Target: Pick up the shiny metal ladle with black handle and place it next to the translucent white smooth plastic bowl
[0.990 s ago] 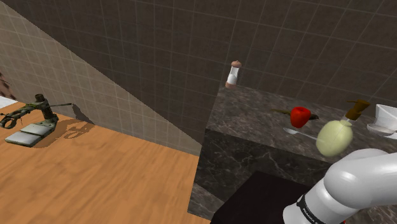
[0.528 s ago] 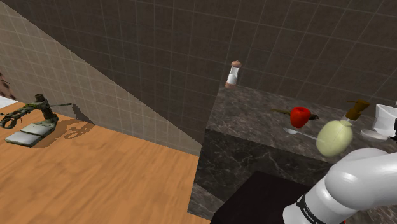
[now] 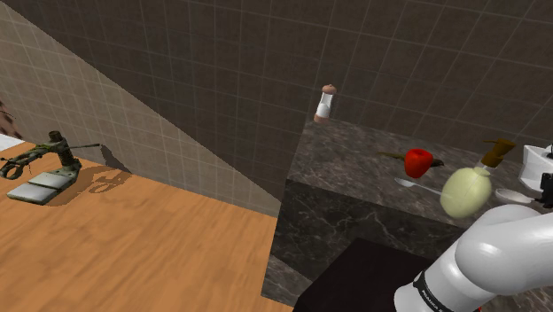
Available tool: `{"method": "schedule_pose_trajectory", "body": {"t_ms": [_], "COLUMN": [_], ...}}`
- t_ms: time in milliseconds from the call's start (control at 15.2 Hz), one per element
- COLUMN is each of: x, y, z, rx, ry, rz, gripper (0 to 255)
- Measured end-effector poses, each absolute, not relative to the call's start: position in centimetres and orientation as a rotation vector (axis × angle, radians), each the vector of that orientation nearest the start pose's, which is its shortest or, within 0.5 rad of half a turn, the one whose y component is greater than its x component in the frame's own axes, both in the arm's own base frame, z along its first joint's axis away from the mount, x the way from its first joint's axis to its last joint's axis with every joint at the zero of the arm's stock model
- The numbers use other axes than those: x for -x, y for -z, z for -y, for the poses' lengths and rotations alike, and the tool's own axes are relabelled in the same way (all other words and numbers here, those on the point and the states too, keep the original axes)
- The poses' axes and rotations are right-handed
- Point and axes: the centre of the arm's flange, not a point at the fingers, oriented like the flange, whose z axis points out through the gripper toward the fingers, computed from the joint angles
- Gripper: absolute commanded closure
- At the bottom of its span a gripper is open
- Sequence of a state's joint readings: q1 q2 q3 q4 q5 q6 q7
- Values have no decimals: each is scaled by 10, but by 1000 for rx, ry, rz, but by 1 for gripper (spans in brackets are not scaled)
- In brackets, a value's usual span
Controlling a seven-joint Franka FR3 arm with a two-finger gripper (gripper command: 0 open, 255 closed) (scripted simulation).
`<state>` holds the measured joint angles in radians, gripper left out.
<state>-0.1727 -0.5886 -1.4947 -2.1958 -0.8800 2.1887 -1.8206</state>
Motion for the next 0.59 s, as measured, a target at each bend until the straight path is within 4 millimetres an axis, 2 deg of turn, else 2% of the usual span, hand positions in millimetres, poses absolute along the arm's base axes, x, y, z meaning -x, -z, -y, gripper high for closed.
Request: {"method": "schedule_pose_trajectory", "body": {"t_ms": [330,396,594], "x": [115,115,115], "y": [-389,-389,-389], "z": [526,526,526], "rx": [3120,3120,3120], "ry": [-295,-295,-295], "rz": [1003,1003,1003], "gripper": [255,0,0]}}
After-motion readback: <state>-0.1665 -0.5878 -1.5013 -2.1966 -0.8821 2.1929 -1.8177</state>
